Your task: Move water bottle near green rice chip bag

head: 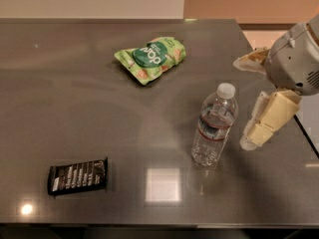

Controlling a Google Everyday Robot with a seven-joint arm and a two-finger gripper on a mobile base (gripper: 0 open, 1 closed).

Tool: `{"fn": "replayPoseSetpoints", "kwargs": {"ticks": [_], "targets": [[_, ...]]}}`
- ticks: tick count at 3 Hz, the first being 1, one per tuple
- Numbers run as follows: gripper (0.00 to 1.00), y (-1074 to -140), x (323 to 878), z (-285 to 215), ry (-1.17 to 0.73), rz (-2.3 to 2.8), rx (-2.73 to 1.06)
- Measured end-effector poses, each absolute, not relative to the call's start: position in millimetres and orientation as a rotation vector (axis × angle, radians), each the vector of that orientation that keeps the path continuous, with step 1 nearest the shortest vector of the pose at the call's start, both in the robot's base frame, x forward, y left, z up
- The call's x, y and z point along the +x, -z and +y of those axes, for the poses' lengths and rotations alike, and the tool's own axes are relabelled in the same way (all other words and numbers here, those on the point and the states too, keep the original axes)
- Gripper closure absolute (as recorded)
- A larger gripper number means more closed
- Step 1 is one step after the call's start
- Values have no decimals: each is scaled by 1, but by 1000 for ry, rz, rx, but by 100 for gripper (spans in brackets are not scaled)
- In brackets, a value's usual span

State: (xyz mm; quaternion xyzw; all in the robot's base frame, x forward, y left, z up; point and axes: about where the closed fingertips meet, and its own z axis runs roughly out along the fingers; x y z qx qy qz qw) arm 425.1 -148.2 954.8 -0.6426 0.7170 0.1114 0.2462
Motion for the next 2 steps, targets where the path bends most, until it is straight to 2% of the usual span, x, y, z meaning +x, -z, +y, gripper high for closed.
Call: {"fn": "replayPoseSetpoints", "kwargs": {"ticks": [2], "targets": [[0,-945,423,-132,-449,1879,-1692]]}}
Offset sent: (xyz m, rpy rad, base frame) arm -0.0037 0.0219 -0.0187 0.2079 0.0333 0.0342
